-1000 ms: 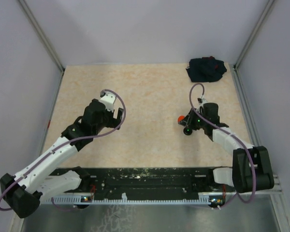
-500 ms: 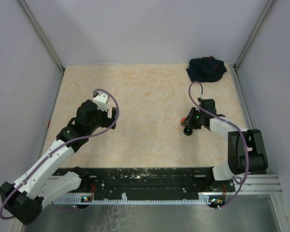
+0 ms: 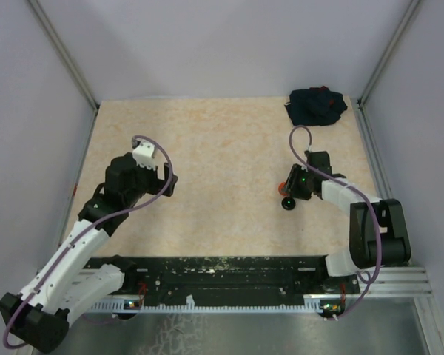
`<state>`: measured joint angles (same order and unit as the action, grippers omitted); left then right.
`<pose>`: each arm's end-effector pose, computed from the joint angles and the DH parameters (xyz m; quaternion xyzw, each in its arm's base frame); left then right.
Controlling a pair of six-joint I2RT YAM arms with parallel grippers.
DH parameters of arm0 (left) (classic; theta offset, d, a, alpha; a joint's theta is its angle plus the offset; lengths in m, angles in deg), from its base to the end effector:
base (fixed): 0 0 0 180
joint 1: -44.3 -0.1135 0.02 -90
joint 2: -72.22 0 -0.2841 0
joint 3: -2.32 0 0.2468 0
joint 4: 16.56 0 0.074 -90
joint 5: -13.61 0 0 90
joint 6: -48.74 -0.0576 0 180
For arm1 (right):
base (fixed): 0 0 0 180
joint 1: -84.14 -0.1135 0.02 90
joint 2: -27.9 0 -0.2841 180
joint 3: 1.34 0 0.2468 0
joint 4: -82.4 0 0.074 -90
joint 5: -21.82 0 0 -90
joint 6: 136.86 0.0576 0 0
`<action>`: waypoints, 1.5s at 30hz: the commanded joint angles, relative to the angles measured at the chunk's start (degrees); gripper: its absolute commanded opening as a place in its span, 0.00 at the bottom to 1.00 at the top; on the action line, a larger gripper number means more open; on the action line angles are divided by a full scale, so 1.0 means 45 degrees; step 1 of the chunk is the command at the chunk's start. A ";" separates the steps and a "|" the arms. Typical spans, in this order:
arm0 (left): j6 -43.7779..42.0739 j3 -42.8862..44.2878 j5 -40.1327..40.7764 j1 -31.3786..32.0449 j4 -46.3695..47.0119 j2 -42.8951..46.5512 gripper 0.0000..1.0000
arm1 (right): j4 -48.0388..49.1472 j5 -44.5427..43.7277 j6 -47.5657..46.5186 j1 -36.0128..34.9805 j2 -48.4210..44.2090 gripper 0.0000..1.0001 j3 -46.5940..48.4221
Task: Insert the wireless bluetooth earbuds into the charging case
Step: Place the charging case at the center of the board, then reset both arms
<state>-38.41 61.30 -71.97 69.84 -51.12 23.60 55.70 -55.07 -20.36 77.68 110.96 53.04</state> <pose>0.1777 -0.0800 0.3172 0.1445 0.8267 -0.1017 0.5341 0.2729 0.0440 0.1700 0.1316 0.9399 0.1884 0.2525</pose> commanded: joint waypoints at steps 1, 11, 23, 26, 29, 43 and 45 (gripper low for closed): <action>0.0244 -0.0205 -0.0722 -0.0340 0.0523 0.0505 0.98 | -0.0291 -0.0655 -0.0314 0.0049 -0.0990 0.46 0.0669; 0.0863 -0.0525 -0.0690 -0.0482 0.1072 0.2253 1.00 | -0.2325 -0.0844 -0.1246 0.0058 -0.4485 0.76 0.1044; 0.1215 -0.1168 0.0907 -0.0461 0.0879 0.5108 1.00 | -0.2709 -0.2252 -0.1662 0.0049 -1.1405 0.86 0.0793; 0.1370 -0.1346 0.0981 -0.0466 0.0935 0.5423 1.00 | -0.2213 -0.2179 -0.2194 0.0049 -1.3286 0.87 0.0407; 0.1549 -0.1608 0.0909 -0.0461 0.1070 0.5510 1.00 | -0.1911 -0.2047 -0.2559 0.0049 -1.4636 0.87 0.0088; 0.1751 -0.2154 0.0425 -0.0481 0.1063 0.5397 1.00 | -0.1491 -0.1989 -0.3113 0.0049 -1.5048 0.89 -0.0735; 0.1730 -0.2128 0.0448 -0.0481 0.1039 0.5394 1.00 | -0.1422 -0.1903 -0.3115 0.0050 -1.5023 0.89 -0.0774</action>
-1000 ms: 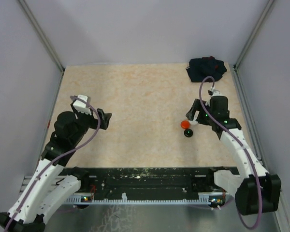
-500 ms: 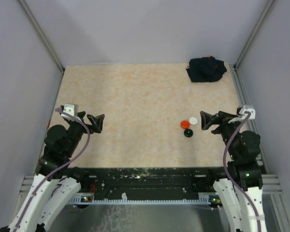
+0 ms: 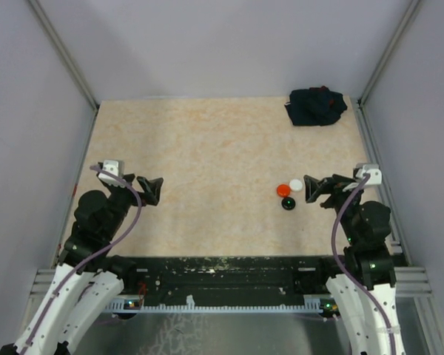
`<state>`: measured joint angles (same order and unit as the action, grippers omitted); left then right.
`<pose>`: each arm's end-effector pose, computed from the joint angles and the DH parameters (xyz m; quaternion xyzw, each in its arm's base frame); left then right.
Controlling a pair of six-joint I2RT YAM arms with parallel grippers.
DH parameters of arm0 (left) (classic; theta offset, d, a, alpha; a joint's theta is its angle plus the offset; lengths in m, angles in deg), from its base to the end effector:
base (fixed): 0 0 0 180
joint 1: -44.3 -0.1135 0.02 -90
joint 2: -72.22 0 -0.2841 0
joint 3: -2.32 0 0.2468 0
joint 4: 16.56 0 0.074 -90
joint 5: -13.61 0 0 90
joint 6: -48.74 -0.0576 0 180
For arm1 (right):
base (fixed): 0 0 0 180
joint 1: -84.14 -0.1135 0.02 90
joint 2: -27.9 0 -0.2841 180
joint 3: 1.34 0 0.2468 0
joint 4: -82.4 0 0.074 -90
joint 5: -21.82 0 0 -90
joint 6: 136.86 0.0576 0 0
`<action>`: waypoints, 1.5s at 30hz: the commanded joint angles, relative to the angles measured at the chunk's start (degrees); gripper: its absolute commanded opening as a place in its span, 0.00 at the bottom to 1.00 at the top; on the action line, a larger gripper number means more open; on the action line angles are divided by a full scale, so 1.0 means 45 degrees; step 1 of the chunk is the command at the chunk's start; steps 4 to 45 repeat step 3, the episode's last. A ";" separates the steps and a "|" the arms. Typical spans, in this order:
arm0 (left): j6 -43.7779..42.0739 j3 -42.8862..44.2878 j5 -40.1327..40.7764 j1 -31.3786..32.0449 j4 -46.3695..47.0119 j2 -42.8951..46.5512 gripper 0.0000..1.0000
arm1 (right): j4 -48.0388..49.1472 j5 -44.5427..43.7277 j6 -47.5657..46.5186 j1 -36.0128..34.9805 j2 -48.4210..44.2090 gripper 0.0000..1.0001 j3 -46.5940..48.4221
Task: Insert the wireless bluetooth earbuds into the charging case
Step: Reset both arms
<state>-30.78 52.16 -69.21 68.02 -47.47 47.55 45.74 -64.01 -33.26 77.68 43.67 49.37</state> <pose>0.1088 -0.0399 0.3239 0.0436 0.7401 -0.1525 0.6536 0.0793 0.0132 0.3281 0.0194 0.7174 0.1469 0.6808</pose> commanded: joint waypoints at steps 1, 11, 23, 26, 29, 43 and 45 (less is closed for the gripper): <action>0.0034 -0.0124 -0.0179 -0.0087 0.0241 0.0086 1.00 | 0.0810 0.0075 -0.0250 0.0049 -0.0065 0.89 0.0024; 0.0034 -0.0131 -0.0221 -0.0107 0.0265 0.0070 1.00 | 0.0802 0.0064 -0.0232 0.0049 -0.0011 0.89 0.0021; 0.0034 -0.0131 -0.0221 -0.0107 0.0265 0.0070 1.00 | 0.0802 0.0064 -0.0232 0.0049 -0.0011 0.89 0.0021; 0.0034 -0.0131 -0.0221 -0.0107 0.0265 0.0070 1.00 | 0.0802 0.0064 -0.0232 0.0049 -0.0011 0.89 0.0021; 0.0034 -0.0131 -0.0221 -0.0107 0.0265 0.0070 1.00 | 0.0802 0.0064 -0.0232 0.0049 -0.0011 0.89 0.0021; 0.0034 -0.0131 -0.0221 -0.0107 0.0265 0.0070 1.00 | 0.0802 0.0064 -0.0232 0.0049 -0.0011 0.89 0.0021; 0.0034 -0.0131 -0.0221 -0.0107 0.0265 0.0070 1.00 | 0.0802 0.0064 -0.0232 0.0049 -0.0011 0.89 0.0021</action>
